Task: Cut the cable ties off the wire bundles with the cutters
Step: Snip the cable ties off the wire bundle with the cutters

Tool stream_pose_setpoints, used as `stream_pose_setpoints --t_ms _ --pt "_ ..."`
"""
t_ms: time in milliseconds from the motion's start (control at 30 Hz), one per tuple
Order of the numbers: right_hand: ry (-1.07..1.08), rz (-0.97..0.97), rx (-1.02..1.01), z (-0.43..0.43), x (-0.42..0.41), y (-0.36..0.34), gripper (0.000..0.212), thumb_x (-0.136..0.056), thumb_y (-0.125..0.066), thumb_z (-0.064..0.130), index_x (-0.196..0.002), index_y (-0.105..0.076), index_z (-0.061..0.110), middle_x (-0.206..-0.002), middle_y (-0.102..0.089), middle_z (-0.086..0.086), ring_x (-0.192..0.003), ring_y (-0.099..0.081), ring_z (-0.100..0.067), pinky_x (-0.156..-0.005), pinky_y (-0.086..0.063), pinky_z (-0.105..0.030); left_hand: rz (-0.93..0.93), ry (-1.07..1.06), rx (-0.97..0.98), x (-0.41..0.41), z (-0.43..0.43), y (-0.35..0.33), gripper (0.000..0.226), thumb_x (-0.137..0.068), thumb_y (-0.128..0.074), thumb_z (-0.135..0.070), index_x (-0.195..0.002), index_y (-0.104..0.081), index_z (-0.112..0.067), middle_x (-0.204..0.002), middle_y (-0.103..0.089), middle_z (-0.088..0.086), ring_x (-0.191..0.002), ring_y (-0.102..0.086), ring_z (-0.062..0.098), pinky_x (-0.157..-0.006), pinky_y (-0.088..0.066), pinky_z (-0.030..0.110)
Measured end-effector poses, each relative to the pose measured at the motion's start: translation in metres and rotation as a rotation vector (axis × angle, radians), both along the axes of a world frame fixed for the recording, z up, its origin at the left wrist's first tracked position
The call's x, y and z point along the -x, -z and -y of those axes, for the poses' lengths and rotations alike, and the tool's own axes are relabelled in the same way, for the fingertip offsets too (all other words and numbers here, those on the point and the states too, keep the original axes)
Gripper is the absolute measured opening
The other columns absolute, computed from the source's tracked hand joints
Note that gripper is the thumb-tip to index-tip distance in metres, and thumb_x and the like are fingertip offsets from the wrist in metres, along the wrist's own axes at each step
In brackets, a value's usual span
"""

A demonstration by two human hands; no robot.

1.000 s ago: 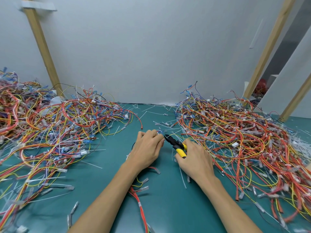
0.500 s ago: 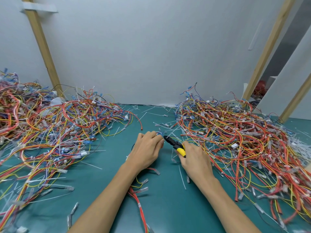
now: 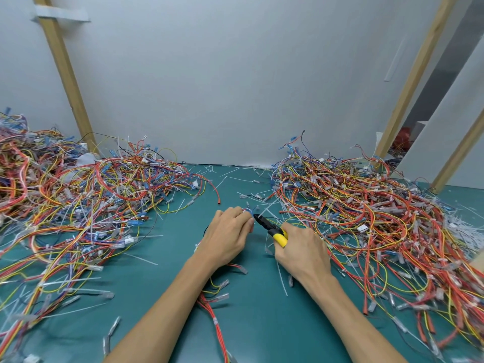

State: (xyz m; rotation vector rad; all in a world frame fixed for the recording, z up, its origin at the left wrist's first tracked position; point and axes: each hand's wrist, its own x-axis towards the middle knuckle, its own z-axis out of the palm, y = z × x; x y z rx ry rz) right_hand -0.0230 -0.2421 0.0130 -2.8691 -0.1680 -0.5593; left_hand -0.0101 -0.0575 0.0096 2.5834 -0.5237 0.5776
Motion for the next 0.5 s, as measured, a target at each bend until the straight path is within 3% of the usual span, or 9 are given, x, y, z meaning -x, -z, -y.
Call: stream_pose_setpoints --t_ms 333,500 --pt "-0.016 -0.005 -0.011 0.002 -0.0013 -0.0001 0.015 -0.084 -0.057 0.04 -0.08 -0.049 0.027 -0.065 -0.05 0.003 -0.063 -0.046 -0.026 -0.055 -0.03 -0.031 0.002 0.006 -0.001 0.0004 -0.0007 -0.0005 0.026 -0.103 -0.036 -0.026 -0.084 -0.053 -0.021 -0.083 -0.044 -0.007 -0.089 -0.048 0.02 -0.08 -0.031 0.031" --pt "-0.012 -0.01 -0.031 0.0028 -0.0008 0.0004 0.016 -0.082 -0.058 0.037 -0.076 -0.05 0.024 -0.058 -0.04 0.006 -0.063 -0.045 -0.027 -0.053 -0.027 -0.032 0.015 -0.002 0.012 -0.001 -0.0007 0.0005 0.027 -0.104 -0.036 -0.029 -0.089 -0.057 -0.02 -0.088 -0.047 -0.005 -0.091 -0.049 0.021 -0.081 -0.031 0.031"
